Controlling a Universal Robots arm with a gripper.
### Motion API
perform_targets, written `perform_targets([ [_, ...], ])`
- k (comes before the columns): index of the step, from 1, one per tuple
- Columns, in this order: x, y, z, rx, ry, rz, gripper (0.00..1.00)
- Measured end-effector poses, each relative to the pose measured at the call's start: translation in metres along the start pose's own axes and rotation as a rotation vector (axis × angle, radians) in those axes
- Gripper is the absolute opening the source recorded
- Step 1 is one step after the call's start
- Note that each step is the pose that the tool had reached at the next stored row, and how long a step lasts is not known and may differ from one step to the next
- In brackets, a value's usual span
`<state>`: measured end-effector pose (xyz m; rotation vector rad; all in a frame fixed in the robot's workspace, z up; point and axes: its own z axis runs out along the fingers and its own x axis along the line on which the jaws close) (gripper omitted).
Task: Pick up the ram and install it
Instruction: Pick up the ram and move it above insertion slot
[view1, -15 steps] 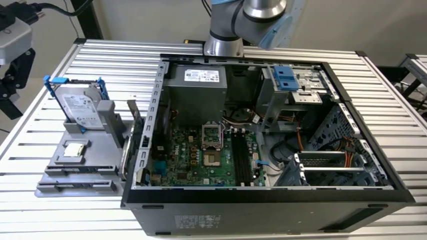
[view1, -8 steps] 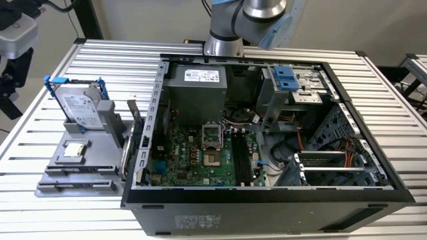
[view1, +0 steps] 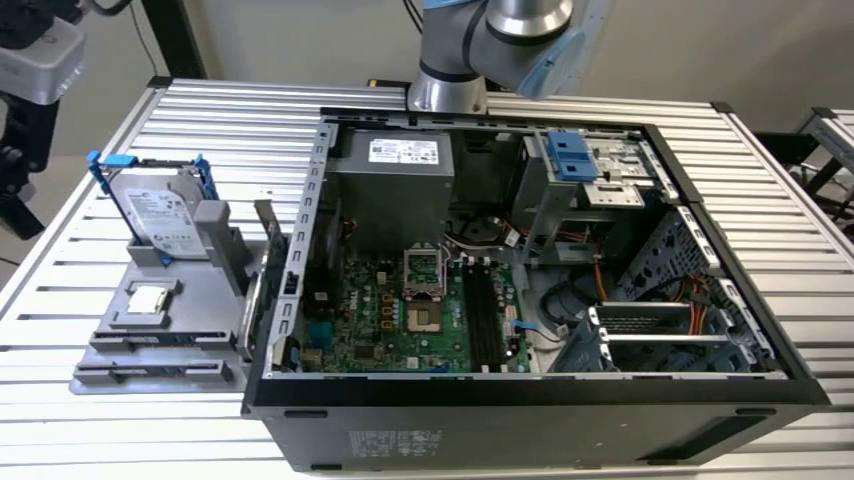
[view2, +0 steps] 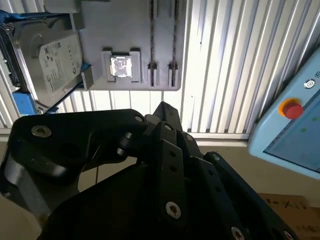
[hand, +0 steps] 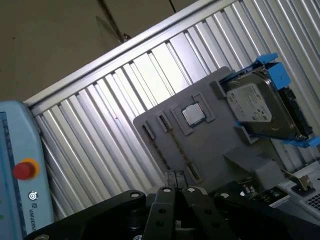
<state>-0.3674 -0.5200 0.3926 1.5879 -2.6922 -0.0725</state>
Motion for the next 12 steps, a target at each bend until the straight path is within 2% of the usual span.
perform_targets([
  [6,0.0000,0.0000,0.0000,-0.0011,0.0051,-0.108,0.00],
  [12,0.0000,0.0000,0.0000,-0.0007,0.0118,-0.193,0.00],
])
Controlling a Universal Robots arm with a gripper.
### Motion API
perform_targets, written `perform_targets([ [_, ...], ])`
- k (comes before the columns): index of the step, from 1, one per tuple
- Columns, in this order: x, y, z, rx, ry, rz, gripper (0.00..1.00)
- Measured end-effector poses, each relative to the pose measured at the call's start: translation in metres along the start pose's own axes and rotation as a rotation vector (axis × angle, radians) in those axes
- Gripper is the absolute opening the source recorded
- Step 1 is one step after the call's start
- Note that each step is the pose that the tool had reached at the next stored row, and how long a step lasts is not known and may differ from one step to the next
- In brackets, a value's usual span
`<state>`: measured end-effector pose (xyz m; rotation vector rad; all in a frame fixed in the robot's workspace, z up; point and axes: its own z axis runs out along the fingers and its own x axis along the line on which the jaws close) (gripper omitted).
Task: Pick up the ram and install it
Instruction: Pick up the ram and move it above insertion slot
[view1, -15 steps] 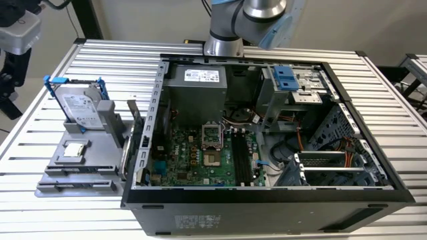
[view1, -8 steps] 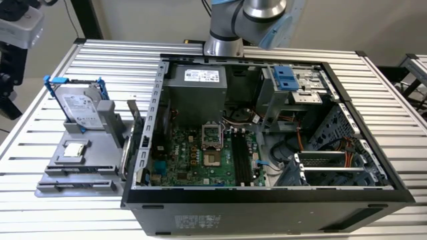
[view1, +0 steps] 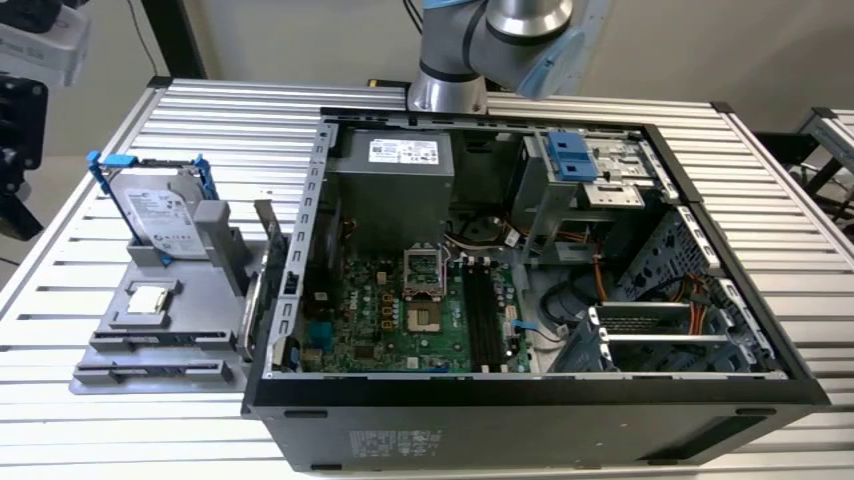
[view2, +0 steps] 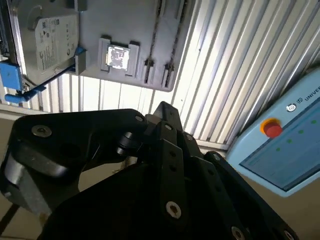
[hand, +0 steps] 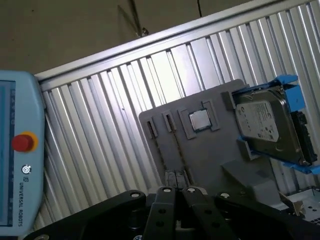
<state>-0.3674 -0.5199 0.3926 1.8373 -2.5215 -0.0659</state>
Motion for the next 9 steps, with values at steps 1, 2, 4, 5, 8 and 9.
perform_targets([
  [1,0.0000,0.0000,0.0000,0.0000,0.0008,-0.019,0.00],
  [2,0.0000,0.0000,0.0000,0.0000,0.0016,-0.036,0.00],
  [4,0.0000,0.0000,0.0000,0.0010,0.0029,-0.073,0.00],
  [5,0.0000,0.0000,0.0000,0.0024,0.0033,-0.092,0.00],
  [8,0.0000,0.0000,-0.0001,0.0103,0.0037,-0.146,0.00],
  [9,0.0000,0.0000,0.0001,0.0135,0.0035,-0.164,0.00],
])
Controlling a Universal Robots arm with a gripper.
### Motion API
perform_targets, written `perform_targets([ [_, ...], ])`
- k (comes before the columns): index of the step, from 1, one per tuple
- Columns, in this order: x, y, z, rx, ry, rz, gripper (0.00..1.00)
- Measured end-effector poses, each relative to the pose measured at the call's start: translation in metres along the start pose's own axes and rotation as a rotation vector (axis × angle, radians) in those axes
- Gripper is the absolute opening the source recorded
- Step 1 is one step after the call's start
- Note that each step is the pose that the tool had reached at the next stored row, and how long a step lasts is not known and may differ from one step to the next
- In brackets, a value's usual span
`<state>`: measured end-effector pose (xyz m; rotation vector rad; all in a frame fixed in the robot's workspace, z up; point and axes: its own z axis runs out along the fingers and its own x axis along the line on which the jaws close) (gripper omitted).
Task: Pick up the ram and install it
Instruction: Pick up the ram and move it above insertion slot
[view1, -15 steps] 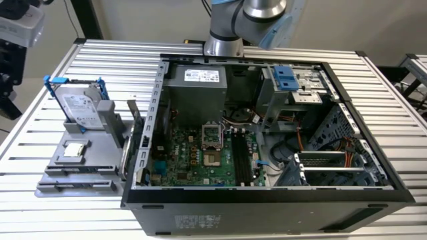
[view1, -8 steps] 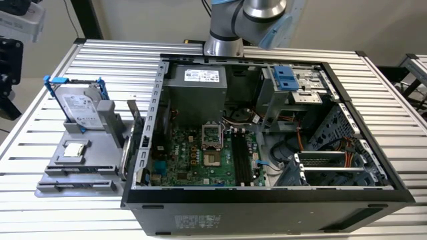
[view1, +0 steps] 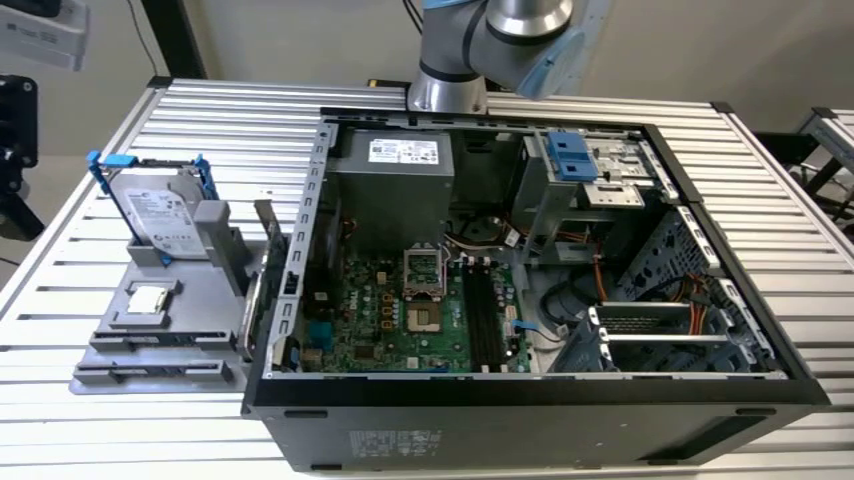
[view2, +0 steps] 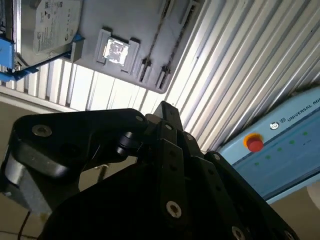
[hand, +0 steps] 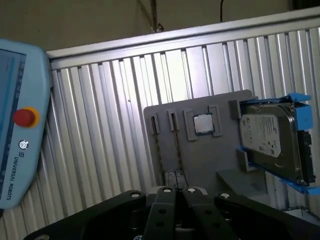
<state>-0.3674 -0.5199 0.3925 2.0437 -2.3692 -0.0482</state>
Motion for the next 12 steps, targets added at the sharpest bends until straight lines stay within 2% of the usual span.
perform_targets([
  [3,0.0000,0.0000,0.0002,0.0105,0.0000,-0.053,0.00],
  [9,0.0000,0.0000,0.0007,0.0255,0.0006,-0.160,0.00],
  [12,-0.0001,0.0000,0.0008,0.0277,0.0006,-0.181,0.00],
])
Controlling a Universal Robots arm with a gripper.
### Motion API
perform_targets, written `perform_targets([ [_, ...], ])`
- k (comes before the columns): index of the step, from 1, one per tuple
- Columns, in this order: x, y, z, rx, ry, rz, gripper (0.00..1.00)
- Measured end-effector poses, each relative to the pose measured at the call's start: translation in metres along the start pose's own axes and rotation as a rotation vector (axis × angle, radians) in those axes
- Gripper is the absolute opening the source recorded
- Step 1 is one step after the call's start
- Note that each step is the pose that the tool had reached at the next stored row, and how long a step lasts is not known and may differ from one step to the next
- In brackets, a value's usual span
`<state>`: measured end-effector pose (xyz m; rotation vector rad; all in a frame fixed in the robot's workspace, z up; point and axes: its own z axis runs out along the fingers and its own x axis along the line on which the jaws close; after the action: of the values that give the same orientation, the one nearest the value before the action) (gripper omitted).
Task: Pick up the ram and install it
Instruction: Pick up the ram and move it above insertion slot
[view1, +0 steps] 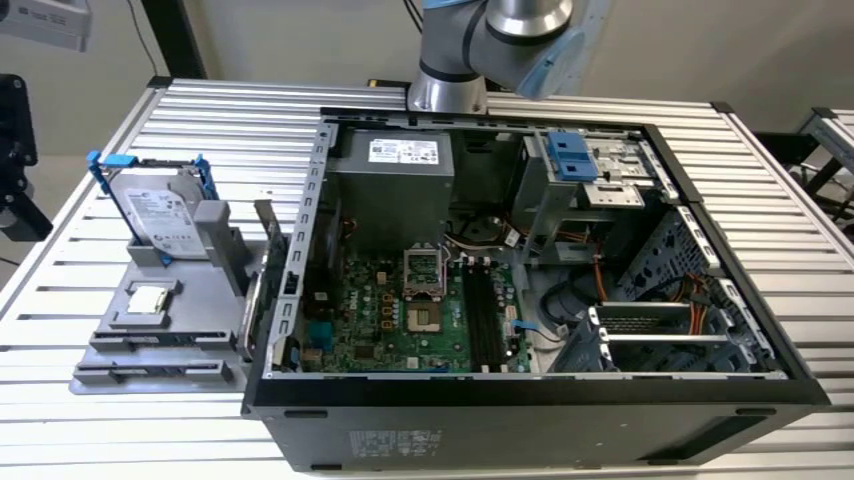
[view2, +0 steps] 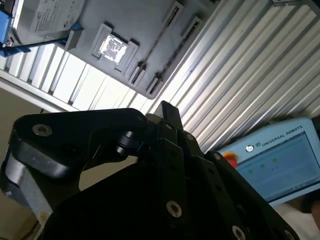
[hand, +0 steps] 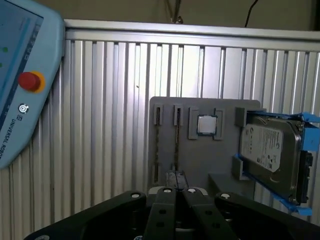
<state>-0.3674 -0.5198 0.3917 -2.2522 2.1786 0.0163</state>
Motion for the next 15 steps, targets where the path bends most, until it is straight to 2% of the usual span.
perform_targets([
  [4,-0.0002,0.0000,0.0000,0.0002,0.0002,-0.005,0.00],
  [11,-0.0002,0.0000,0.0004,0.0200,0.0010,-0.056,0.00],
  [15,-0.0002,0.0000,0.0005,0.0221,0.0010,-0.066,0.00],
])
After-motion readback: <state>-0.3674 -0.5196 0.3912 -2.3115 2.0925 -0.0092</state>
